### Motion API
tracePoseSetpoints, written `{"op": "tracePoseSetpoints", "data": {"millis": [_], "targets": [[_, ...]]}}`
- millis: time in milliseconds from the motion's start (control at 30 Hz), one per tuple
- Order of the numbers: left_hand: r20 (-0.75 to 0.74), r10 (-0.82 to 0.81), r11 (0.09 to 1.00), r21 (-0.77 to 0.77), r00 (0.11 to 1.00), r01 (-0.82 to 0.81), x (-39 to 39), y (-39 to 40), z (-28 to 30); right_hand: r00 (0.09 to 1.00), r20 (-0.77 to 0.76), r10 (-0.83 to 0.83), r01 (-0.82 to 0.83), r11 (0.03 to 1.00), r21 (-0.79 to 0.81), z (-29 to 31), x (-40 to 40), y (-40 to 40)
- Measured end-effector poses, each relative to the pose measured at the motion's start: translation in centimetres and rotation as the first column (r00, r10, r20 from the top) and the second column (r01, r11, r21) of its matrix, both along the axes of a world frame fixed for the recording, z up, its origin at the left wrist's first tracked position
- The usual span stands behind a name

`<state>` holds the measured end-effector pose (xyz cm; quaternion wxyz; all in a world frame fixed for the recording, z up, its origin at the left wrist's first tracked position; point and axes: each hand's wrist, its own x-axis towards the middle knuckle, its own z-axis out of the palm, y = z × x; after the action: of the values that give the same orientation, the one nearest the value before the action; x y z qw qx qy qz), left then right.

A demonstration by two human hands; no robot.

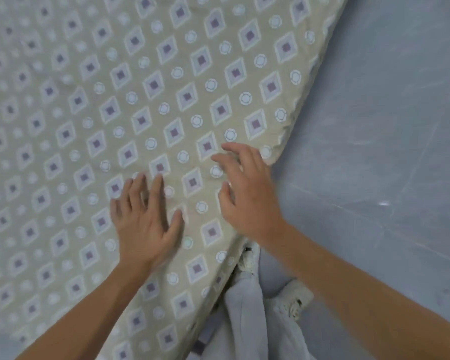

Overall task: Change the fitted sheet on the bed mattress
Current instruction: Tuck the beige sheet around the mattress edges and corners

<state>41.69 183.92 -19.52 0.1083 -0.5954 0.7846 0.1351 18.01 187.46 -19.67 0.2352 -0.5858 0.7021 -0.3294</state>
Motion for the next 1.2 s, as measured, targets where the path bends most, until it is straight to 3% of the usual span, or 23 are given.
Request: {"op": "tracePoseSetpoints", "data": {"millis": [100, 233, 333, 467, 700, 1033, 1100, 1200], "targets": [[0.0, 0.332, 0.942, -0.062, 0.943, -0.331, 3.9, 1.2, -1.7, 0.947, -0.118, 0.299, -0.282, 0.949, 0.142, -1.2, 2.9, -4.6], [-0.026, 0.306, 0.94, -0.151, 0.952, -0.306, 5.6, 1.4, -4.7, 0.761, -0.373, 0.53, -0.513, 0.844, 0.154, -4.2, 6.5, -10.3], [-0.018, 0.313, 0.93, -0.199, 0.95, -0.31, 6.1, 1.6, -6.0, 0.664, -0.518, 0.54, -0.556, 0.819, 0.141, -5.6, 7.3, -10.5], [-0.008, 0.295, 0.931, -0.221, 0.956, -0.289, 6.7, 1.4, -6.2, 0.669, -0.503, 0.547, -0.553, 0.819, 0.156, -5.2, 7.5, -10.7], [-0.058, 0.327, 0.925, -0.183, 0.943, -0.332, 6.3, 1.5, -6.8, 0.504, -0.536, 0.677, -0.639, 0.71, 0.297, -5.2, 7.2, -11.0], [-0.155, 0.402, 0.87, -0.244, 0.903, -0.429, 6.5, 1.8, -5.9, 0.494, -0.541, 0.68, -0.651, 0.703, 0.288, -5.3, 7.4, -10.9], [-0.162, 0.499, 0.802, -0.287, 0.851, -0.524, 6.3, 2.2, -5.7, 0.387, -0.521, 0.76, -0.769, 0.579, 0.273, -4.8, 7.2, -11.3], [-0.165, 0.706, 0.618, -0.333, 0.689, -0.712, 5.3, 3.6, -5.4, 0.119, -0.473, 0.873, -0.912, 0.285, 0.296, -4.0, 7.2, -12.0]]}}
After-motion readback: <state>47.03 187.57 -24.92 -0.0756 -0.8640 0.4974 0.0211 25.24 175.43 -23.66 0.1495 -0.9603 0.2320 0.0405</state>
